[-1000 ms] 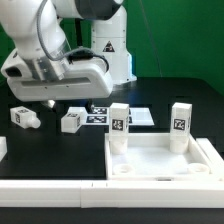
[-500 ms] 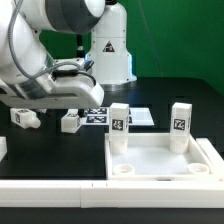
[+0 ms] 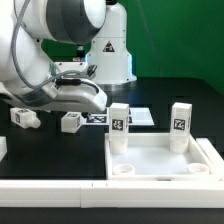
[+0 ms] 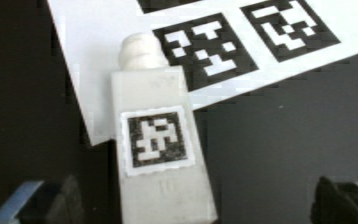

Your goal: Assemble square table

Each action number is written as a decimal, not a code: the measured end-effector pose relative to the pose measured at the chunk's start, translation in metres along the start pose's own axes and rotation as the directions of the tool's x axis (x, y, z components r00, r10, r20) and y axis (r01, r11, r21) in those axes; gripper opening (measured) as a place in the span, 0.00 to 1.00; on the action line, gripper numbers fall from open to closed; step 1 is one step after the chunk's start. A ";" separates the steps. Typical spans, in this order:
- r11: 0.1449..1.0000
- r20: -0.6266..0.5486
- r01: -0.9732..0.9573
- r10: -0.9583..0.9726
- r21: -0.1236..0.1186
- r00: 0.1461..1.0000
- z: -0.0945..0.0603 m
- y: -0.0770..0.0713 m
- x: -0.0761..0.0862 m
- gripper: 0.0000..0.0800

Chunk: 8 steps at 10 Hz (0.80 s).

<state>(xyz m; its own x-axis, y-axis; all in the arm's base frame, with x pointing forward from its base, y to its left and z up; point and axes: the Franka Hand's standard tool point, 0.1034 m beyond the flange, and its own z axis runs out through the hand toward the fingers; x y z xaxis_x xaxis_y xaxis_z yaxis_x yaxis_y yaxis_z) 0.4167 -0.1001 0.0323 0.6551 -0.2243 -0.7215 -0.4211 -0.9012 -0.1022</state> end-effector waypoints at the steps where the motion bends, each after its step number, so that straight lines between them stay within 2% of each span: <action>1: 1.000 0.003 -0.002 0.002 0.000 1.000 0.001 0.001 0.000 0.81; 3: 0.999 0.116 -0.051 0.051 -0.002 0.992 0.025 0.008 -0.010 0.81; 4: 0.997 0.187 -0.080 0.082 -0.020 0.979 0.034 0.008 -0.014 0.81; 7: 0.997 0.194 -0.075 0.077 -0.021 0.978 0.036 0.007 -0.011 0.81; 8: 0.997 0.204 -0.080 0.082 -0.018 0.975 0.039 0.013 -0.010 0.81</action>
Offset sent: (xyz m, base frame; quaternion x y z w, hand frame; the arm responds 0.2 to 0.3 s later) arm -0.0373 0.0062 -0.0117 -0.0758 -0.1961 0.0899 0.9735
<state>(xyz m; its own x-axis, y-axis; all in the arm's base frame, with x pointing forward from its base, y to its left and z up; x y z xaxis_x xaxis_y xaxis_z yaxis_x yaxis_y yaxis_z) 0.3804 -0.0948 0.0109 0.4764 -0.2172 -0.8520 -0.4610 -0.8868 -0.0317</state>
